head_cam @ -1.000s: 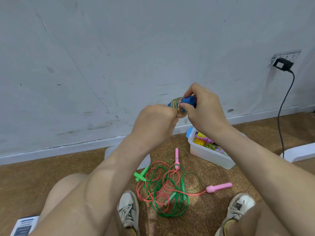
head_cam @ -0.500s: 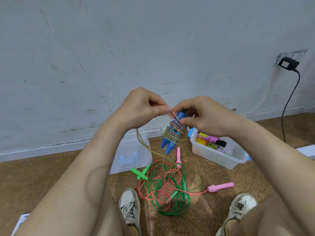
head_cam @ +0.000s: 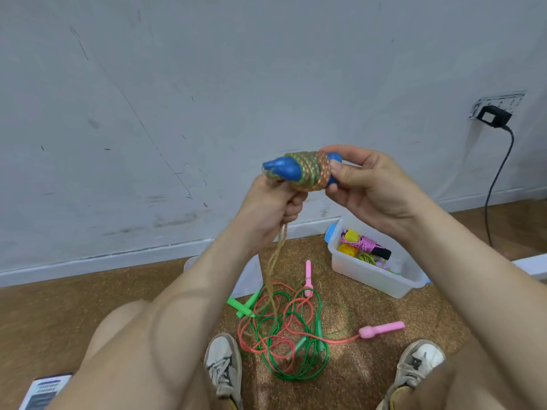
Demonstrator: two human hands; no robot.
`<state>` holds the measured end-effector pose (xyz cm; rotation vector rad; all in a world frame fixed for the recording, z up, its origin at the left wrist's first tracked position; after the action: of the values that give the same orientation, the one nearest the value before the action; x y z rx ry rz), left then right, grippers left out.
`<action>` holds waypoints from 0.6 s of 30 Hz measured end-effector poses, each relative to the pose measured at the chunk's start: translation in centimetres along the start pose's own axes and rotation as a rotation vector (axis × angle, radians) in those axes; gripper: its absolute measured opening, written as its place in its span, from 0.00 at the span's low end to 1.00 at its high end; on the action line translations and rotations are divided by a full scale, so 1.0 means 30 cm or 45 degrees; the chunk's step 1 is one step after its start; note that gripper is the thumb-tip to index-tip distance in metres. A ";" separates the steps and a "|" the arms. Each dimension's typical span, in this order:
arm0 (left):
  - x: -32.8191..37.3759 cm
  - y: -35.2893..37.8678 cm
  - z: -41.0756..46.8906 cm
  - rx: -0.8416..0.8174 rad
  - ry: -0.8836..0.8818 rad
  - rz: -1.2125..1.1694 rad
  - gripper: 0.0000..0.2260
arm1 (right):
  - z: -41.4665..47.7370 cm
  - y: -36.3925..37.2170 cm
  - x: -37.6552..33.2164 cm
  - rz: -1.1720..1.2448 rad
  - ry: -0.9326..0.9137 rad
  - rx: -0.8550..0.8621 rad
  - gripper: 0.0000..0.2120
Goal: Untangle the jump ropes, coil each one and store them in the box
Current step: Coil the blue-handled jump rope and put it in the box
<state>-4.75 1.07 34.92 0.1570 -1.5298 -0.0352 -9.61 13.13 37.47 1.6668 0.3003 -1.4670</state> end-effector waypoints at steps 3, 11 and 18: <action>-0.026 0.024 -0.002 0.116 0.056 0.303 0.11 | 0.001 -0.036 -0.001 0.126 -0.070 0.238 0.08; -0.024 0.103 -0.033 0.053 0.407 1.922 0.11 | -0.002 -0.057 -0.011 -0.912 -0.182 0.543 0.11; 0.055 0.096 -0.050 0.201 0.518 2.249 0.07 | 0.007 -0.027 -0.020 -1.195 -0.260 0.537 0.11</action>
<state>-3.39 3.82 36.85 -1.0199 -0.8292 1.4099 -10.47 13.67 37.68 1.7576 0.7699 -2.5131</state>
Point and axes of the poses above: each hand's wrist, its own z-axis towards the middle knuckle, its own y-axis out of the palm, x = y × z, the point moved 6 cm from there along z, towards the middle knuckle, and after that the axes turned 7 degrees about -x, right-handed, at the moved point
